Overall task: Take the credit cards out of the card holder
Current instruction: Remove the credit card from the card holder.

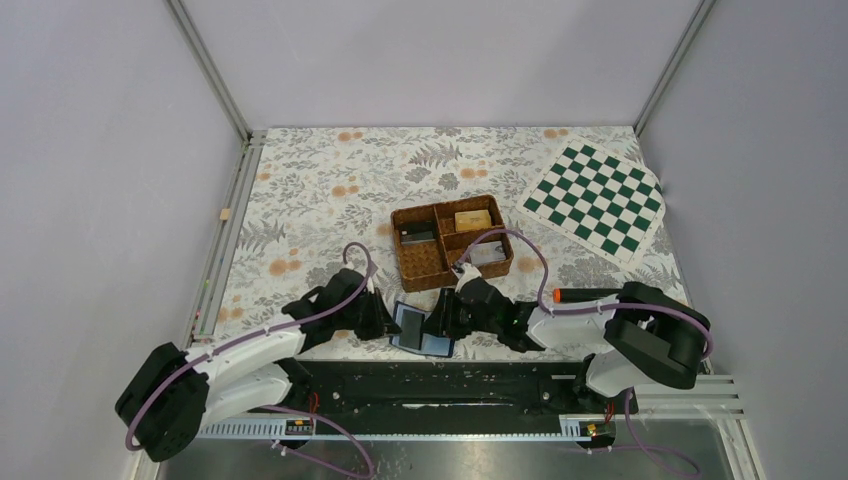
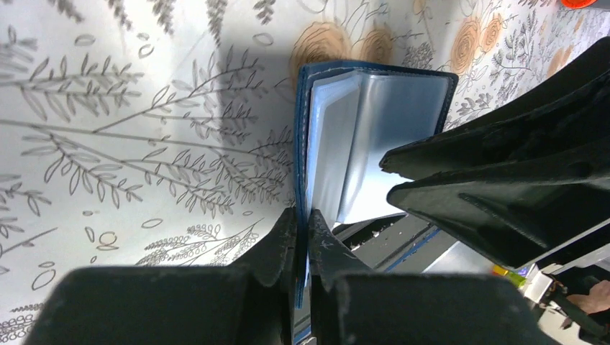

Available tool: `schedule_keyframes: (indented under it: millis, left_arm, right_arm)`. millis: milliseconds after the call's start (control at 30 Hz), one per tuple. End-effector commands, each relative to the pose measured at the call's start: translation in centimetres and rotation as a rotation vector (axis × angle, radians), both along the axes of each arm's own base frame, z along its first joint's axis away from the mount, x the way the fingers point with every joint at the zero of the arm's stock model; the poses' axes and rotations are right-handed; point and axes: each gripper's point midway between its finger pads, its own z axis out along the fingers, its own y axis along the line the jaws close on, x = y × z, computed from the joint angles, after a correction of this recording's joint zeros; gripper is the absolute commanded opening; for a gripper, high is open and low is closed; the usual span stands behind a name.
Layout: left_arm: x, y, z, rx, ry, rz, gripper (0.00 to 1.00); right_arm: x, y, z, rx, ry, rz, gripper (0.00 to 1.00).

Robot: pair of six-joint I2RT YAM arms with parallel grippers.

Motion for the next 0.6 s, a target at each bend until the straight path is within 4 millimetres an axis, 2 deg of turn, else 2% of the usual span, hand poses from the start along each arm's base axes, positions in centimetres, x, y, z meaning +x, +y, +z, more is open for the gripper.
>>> schedule_keyframes:
  millis: [0,233,433,567]
  left_arm:
    - [-0.6,0.0,0.0,-0.072,0.028,0.059,0.0]
    - [-1.6,0.2,-0.8,-0.093,0.073,0.069,0.0]
    - [-1.7,-0.2,-0.7,-0.138,0.09,0.089,0.0]
    - [-1.8,0.2,-1.2,-0.114,0.097,0.096,0.0]
  right_arm:
    - [0.3,1.3,1.3,0.092,0.004,0.001,0.38]
    - [0.7,0.8,0.2,0.045,0.021,-0.024,0.4]
    - [0.6,1.3,0.5,0.042,0.026,-0.006,0.4]
    - [0.5,1.1,-0.3,0.01,0.056,-0.019,0.39]
